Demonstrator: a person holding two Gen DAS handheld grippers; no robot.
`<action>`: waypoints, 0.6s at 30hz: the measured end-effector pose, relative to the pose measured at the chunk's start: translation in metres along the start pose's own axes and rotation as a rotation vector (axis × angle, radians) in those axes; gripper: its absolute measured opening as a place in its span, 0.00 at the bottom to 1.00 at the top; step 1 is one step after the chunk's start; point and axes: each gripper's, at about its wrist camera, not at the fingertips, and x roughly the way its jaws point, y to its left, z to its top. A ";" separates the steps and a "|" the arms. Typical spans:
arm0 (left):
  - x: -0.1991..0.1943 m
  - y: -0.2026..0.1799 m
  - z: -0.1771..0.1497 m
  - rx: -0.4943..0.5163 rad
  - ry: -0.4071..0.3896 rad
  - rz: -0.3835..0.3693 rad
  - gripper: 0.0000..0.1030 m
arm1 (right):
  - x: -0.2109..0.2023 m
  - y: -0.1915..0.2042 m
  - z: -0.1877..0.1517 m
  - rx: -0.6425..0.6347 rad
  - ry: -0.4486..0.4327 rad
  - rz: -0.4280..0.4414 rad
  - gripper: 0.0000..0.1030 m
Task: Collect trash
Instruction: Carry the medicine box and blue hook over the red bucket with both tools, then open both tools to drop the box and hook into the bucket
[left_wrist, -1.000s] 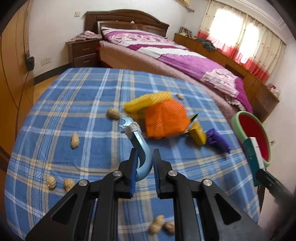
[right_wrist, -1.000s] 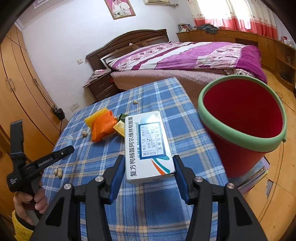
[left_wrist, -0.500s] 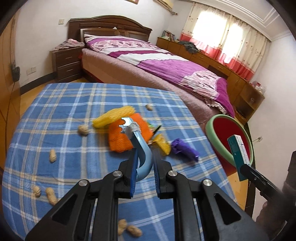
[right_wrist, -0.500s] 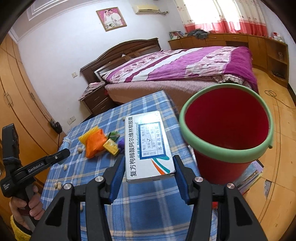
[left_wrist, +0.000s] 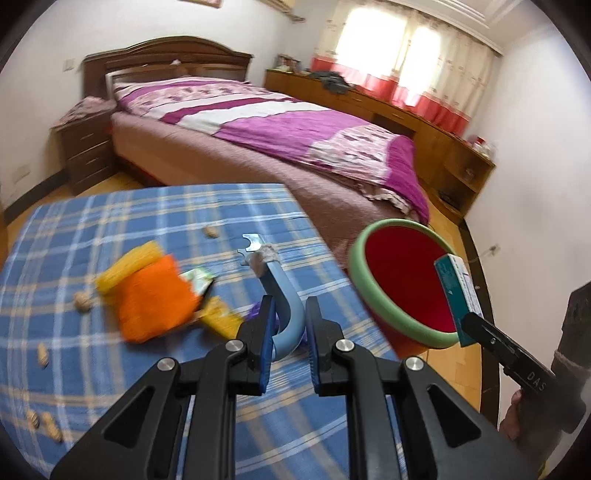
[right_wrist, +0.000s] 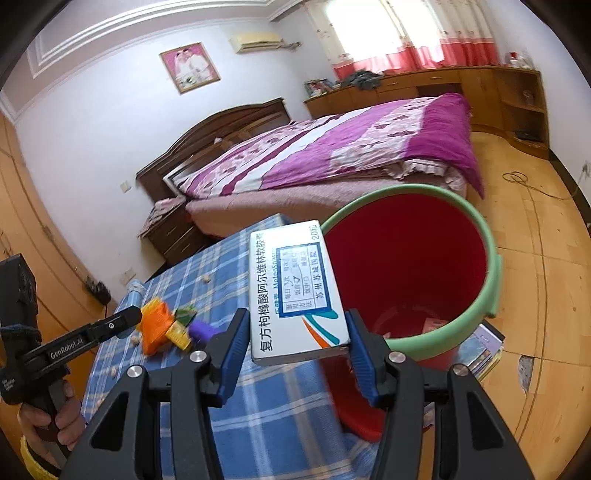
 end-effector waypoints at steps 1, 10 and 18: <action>0.004 -0.007 0.002 0.014 0.003 -0.011 0.15 | -0.001 -0.006 0.002 0.013 -0.006 -0.005 0.53; 0.042 -0.071 0.013 0.129 0.048 -0.091 0.15 | 0.000 -0.050 0.015 0.081 -0.040 -0.068 0.53; 0.079 -0.111 0.013 0.192 0.093 -0.145 0.15 | 0.003 -0.077 0.017 0.122 -0.043 -0.119 0.53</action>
